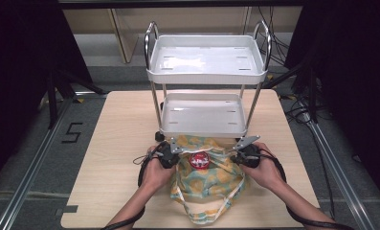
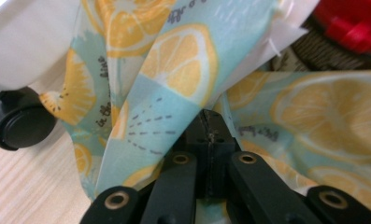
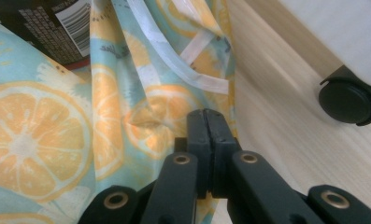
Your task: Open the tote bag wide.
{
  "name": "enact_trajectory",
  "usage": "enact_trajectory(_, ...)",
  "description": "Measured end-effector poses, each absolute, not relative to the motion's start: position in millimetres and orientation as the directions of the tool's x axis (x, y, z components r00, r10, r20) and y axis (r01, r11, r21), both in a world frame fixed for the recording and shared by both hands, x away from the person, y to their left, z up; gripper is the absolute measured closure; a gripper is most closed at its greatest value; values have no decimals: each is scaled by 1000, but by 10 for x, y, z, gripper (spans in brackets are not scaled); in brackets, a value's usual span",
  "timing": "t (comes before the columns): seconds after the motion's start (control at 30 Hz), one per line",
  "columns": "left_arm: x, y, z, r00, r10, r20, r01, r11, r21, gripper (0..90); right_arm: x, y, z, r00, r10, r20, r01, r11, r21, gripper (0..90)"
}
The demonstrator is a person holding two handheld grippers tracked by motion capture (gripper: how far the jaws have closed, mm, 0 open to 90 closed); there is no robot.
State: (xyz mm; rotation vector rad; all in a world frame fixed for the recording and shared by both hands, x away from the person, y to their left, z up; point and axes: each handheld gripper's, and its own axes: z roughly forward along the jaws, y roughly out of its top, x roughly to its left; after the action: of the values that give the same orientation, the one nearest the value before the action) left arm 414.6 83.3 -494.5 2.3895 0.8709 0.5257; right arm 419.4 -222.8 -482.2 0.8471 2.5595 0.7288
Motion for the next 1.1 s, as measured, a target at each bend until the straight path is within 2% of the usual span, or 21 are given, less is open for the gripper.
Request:
enact_trajectory(0.07, 4144, 841, -4975, 702, 688, 185, 476, -645, 598, 898, 4182, -2215, -4822, -752, 645, -135, 477, 675, 563, 900)
enact_trajectory(0.43, 4156, 874, -5017, 698, 692, 185, 485, -646, 589, 898, 4201, -2226, -4860, -776, 616, -135, 459, 698, 550, 900)
enact_trajectory(0.5, 4151, 872, -5016, 697, 692, 189, 483, -648, 589, 898, 4175, -2190, -4891, -761, 643, -86, 486, 654, 579, 900)
enact_trajectory(0.8, 4097, 914, -4876, 704, 687, 181, 456, -632, 627, 887, 4156, -2183, -4863, -731, 681, -45, 531, 609, 589, 865)
enact_trajectory(0.97, 4063, 936, -4787, 719, 676, 161, 446, -626, 639, 819, 4160, -2211, -4836, -739, 673, -41, 510, 597, 620, 828)
enact_trajectory(1.0, 4045, 922, -4778, 709, 690, 147, 444, -599, 667, 804, 4150, -2218, -4806, -734, 678, -31, 521, 593, 614, 813)
enact_trajectory(1.1, 4020, 931, -4683, 706, 685, 180, 410, -603, 684, 749, 4135, -2222, -4766, -730, 683, -29, 502, 565, 655, 780)
